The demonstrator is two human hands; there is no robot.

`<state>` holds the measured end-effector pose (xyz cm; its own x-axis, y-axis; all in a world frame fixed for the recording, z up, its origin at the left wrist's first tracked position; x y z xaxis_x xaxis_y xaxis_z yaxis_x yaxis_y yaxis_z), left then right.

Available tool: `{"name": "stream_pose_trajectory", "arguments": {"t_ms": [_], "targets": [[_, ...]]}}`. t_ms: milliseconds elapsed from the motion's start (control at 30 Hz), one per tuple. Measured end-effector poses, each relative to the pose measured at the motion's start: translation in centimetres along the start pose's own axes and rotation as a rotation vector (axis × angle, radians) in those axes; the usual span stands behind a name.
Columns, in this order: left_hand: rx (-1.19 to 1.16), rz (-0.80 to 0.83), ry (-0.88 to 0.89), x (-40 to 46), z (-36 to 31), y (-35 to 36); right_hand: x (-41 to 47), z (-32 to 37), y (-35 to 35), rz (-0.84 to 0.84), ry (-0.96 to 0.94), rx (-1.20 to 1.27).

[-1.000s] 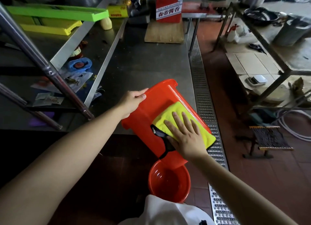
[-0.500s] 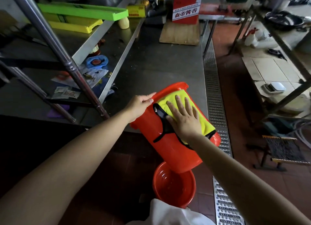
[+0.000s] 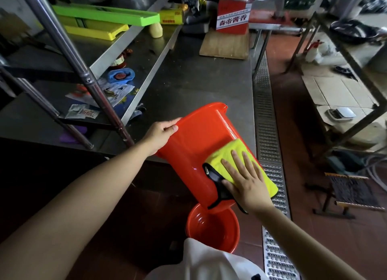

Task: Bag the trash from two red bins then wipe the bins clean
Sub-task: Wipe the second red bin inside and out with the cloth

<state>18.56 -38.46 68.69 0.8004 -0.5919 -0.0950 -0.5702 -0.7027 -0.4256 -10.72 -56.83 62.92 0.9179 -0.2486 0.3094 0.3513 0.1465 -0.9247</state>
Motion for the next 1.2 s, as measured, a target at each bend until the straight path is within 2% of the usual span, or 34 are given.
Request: {"name": "stream_pose_trajectory", "arguments": {"t_ms": [200,300,367,533,700,867,967,1067,1200], "targets": [[0.189,0.036,-0.041,0.5,-3.3,-1.3,-0.7,1.1,0.3,0.009,0.046,-0.008],[0.395,-0.006,0.010,2.5,-7.2,0.7,-0.8,1.5,0.7,0.000,0.049,-0.004],[0.448,-0.005,0.063,3.8,-9.4,3.2,-1.1,1.8,0.8,-0.008,0.037,0.001],[0.382,-0.032,-0.031,5.1,-10.6,5.9,1.3,2.8,0.8,0.040,0.141,0.026],[0.272,0.028,-0.029,5.1,-9.1,4.6,10.2,3.3,0.8,0.137,0.227,0.150],[0.310,0.076,-0.020,5.7,-8.2,2.5,17.5,3.9,0.5,0.183,0.229,0.243],[0.286,0.009,0.003,5.8,-7.2,1.9,15.9,4.5,0.6,0.162,0.200,0.223],[0.164,-0.094,0.009,5.9,-5.9,1.4,10.7,4.2,0.8,0.085,0.163,0.129],[0.034,-0.010,0.007,6.3,-5.1,0.4,3.8,2.6,1.4,-0.023,0.126,0.023]]}}
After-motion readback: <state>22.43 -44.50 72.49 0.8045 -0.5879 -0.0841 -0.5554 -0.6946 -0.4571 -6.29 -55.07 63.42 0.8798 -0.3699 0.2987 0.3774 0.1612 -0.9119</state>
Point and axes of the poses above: each hand's wrist, its own x-axis towards the middle knuckle, its own y-axis out of the palm, z = x × y, the point moved 1 cm from there along x, towards the middle knuckle, and after that the axes turned 3 degrees about -z, right-handed, at the moved point
